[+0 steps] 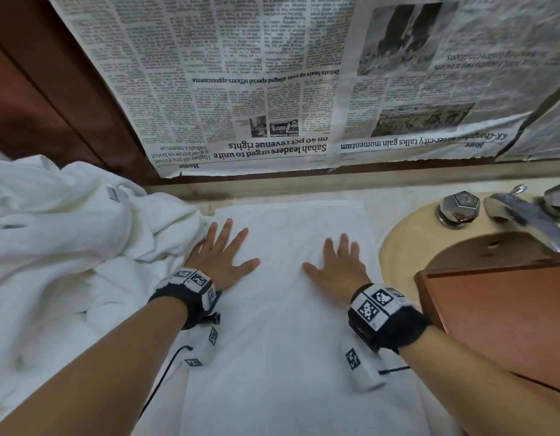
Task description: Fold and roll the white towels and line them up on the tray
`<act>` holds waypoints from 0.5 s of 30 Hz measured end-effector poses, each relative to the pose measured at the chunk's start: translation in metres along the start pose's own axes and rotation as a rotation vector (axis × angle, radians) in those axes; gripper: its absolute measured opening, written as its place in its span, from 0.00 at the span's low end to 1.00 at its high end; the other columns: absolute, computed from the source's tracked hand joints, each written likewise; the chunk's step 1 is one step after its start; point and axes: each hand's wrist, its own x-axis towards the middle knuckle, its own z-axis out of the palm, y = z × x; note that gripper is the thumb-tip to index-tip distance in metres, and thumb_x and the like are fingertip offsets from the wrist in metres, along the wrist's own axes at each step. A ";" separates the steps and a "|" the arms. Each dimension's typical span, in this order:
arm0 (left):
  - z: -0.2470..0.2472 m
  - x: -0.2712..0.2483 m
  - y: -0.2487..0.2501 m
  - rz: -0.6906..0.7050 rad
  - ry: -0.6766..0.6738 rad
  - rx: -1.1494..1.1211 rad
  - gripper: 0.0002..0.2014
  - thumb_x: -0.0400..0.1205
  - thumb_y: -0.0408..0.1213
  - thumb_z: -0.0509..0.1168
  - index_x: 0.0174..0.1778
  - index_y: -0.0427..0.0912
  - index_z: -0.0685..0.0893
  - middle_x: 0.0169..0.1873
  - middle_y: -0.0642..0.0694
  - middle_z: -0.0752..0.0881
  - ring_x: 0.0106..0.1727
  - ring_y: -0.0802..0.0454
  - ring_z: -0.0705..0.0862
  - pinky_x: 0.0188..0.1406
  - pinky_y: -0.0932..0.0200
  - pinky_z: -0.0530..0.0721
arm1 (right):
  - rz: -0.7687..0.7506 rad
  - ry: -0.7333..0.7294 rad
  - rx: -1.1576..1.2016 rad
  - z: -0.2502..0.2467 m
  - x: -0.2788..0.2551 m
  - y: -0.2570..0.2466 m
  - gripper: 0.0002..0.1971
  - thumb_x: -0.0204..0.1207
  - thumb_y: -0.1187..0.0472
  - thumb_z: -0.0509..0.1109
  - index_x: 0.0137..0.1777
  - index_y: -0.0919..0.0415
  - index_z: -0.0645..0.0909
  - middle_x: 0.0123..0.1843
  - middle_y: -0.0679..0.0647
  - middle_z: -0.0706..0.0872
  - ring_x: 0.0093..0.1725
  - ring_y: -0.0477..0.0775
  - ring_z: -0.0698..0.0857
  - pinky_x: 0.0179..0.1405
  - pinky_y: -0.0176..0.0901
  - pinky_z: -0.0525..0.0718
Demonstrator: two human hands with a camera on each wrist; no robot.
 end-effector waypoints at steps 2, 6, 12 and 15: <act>-0.005 0.002 -0.001 -0.006 -0.015 0.005 0.39 0.78 0.75 0.42 0.81 0.68 0.33 0.79 0.59 0.23 0.81 0.51 0.25 0.82 0.44 0.39 | 0.009 0.032 -0.048 0.004 0.003 0.005 0.40 0.83 0.35 0.49 0.85 0.53 0.35 0.85 0.56 0.29 0.83 0.67 0.32 0.82 0.62 0.47; -0.015 0.011 -0.004 -0.032 -0.031 -0.024 0.37 0.80 0.72 0.45 0.81 0.68 0.35 0.80 0.60 0.26 0.82 0.48 0.27 0.81 0.42 0.38 | -0.016 0.072 -0.158 0.002 0.014 0.015 0.39 0.82 0.34 0.48 0.85 0.48 0.34 0.85 0.54 0.29 0.83 0.67 0.32 0.81 0.62 0.43; -0.023 0.019 -0.004 -0.060 -0.019 -0.083 0.38 0.81 0.71 0.47 0.82 0.67 0.36 0.81 0.61 0.27 0.82 0.44 0.27 0.81 0.39 0.37 | -0.022 0.075 -0.196 -0.001 0.024 0.018 0.40 0.81 0.33 0.49 0.85 0.46 0.34 0.85 0.51 0.29 0.83 0.65 0.32 0.81 0.61 0.41; -0.025 0.003 0.013 -0.110 0.032 -0.129 0.37 0.82 0.67 0.49 0.84 0.61 0.43 0.83 0.56 0.33 0.84 0.46 0.34 0.81 0.40 0.40 | -0.016 0.094 -0.209 -0.001 0.021 0.016 0.40 0.81 0.33 0.50 0.85 0.46 0.35 0.85 0.52 0.30 0.84 0.65 0.33 0.81 0.62 0.42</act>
